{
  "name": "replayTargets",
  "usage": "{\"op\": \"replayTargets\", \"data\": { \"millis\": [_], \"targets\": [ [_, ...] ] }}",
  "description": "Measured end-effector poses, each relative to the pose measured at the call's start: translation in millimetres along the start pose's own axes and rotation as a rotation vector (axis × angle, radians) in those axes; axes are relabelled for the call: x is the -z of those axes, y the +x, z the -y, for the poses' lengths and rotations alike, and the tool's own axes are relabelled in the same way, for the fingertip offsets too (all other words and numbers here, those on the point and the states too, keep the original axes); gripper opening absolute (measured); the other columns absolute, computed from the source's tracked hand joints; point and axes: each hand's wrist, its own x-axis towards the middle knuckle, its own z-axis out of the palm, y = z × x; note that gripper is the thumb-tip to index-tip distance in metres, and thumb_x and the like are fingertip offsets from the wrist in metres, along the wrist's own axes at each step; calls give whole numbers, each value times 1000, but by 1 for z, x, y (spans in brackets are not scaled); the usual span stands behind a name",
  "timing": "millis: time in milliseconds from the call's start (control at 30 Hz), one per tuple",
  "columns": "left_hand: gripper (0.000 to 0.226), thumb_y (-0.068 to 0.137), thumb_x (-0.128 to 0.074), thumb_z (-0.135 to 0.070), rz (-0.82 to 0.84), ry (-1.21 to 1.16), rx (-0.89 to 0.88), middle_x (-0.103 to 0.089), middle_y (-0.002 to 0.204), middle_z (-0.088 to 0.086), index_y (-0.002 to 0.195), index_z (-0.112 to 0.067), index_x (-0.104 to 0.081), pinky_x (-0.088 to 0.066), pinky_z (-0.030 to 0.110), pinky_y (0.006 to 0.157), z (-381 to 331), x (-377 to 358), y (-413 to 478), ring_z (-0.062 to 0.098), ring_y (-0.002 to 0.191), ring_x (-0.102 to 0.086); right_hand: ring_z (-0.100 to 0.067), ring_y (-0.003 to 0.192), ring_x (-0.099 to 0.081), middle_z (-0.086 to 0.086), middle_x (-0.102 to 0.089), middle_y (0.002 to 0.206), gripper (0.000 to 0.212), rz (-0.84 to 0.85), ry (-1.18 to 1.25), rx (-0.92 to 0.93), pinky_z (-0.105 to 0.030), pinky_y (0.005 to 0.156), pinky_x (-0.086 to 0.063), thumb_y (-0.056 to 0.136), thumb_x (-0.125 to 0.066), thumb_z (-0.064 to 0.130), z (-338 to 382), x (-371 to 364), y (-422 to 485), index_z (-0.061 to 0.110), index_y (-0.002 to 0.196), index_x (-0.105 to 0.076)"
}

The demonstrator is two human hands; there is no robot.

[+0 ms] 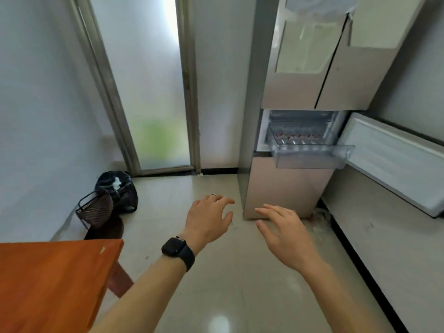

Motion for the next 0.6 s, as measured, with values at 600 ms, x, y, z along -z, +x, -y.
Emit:
{"op": "replayTargets", "data": {
  "millis": [600],
  "targets": [
    [40, 98, -50, -43, 61, -81, -316, -57, 135, -6, 138, -39, -52, -43, 39, 104, -135, -85, 367, 17, 128, -49, -9, 135, -39, 17, -53, 140, 39, -161, -60, -249, -27, 114, -31, 98, -54, 44, -246, 97, 223, 36, 136, -57]
  ]
}}
